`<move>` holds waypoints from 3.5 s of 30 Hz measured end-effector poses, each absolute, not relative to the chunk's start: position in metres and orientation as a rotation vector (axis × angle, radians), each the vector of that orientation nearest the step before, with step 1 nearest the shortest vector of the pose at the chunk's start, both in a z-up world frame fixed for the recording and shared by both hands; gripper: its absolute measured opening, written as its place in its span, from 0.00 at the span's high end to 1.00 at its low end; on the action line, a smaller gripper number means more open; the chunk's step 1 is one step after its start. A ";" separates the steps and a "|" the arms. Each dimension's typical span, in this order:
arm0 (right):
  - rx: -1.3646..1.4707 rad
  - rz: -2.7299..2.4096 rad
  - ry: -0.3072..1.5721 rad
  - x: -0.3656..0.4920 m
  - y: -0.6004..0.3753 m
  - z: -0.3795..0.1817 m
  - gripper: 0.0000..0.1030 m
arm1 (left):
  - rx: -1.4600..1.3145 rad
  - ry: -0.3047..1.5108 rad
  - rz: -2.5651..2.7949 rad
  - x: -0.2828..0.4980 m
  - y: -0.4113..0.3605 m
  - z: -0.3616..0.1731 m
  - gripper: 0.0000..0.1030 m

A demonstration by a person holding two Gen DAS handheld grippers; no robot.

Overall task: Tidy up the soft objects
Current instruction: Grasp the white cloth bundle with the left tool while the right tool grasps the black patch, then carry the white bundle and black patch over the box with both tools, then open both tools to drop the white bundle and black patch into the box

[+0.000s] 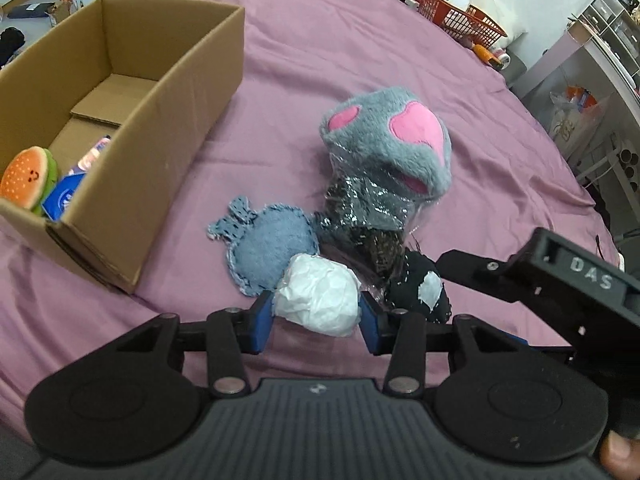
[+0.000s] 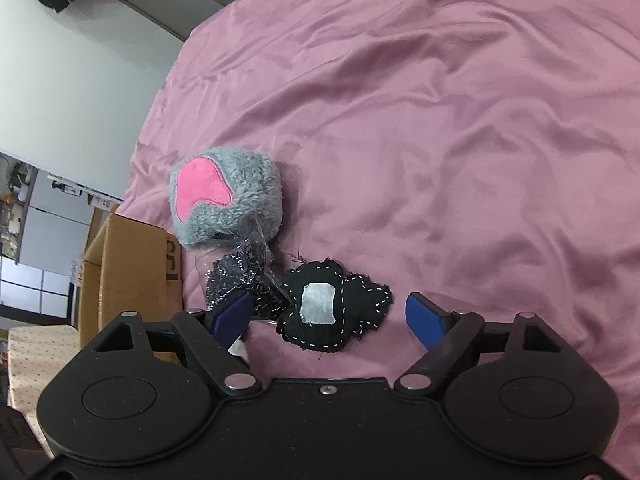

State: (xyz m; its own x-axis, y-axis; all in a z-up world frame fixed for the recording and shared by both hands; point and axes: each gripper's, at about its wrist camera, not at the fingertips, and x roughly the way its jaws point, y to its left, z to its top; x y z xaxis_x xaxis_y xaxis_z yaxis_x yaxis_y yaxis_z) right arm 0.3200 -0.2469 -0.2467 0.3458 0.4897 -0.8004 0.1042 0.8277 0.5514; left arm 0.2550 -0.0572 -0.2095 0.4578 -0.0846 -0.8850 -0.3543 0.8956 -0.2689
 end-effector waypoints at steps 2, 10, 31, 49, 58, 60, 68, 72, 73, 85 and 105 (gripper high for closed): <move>0.550 0.259 1.216 0.324 -0.241 -0.250 0.21 | -0.450 1.089 0.176 0.255 -0.056 -0.207 0.58; 0.347 0.224 1.197 0.324 -0.213 -0.248 0.43 | -0.448 1.075 0.209 0.252 -0.043 -0.200 0.57; 0.410 0.299 1.041 0.292 -0.229 -0.197 0.69 | -0.407 0.996 0.231 0.225 -0.042 -0.154 0.57; 0.389 0.416 0.828 0.263 -0.218 -0.134 0.69 | -0.377 0.908 0.208 0.208 -0.025 -0.110 0.57; 0.424 0.452 0.809 0.267 -0.201 -0.129 0.69 | -0.381 0.868 0.201 0.207 -0.011 -0.096 0.57; 0.428 0.457 0.807 0.267 -0.195 -0.128 0.69 | -0.386 0.862 0.206 0.208 -0.007 -0.094 0.57; 0.433 0.491 0.792 0.263 -0.170 -0.129 0.69 | -0.405 0.835 0.222 0.207 0.014 -0.091 0.57; 0.428 0.513 0.781 0.262 -0.159 -0.129 0.69 | -0.412 0.841 0.247 0.209 0.029 -0.095 0.57; 0.428 0.520 0.782 0.263 -0.157 -0.129 0.69 | -0.414 0.841 0.257 0.209 0.034 -0.097 0.57; 0.388 0.568 0.796 0.268 -0.126 -0.136 0.69 | -0.470 0.863 0.326 0.213 0.082 -0.121 0.57; 0.299 0.613 0.798 0.278 -0.063 -0.142 0.67 | -0.520 0.845 0.341 0.223 0.131 -0.135 0.35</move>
State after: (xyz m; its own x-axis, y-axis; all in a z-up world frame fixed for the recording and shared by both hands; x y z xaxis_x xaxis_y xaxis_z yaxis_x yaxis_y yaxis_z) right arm 0.2784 -0.0628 -0.1417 0.5389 0.6152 -0.5754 -0.3977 0.7880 0.4701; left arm 0.2235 0.1313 -0.1348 0.6212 0.0816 -0.7794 -0.4825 0.8235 -0.2984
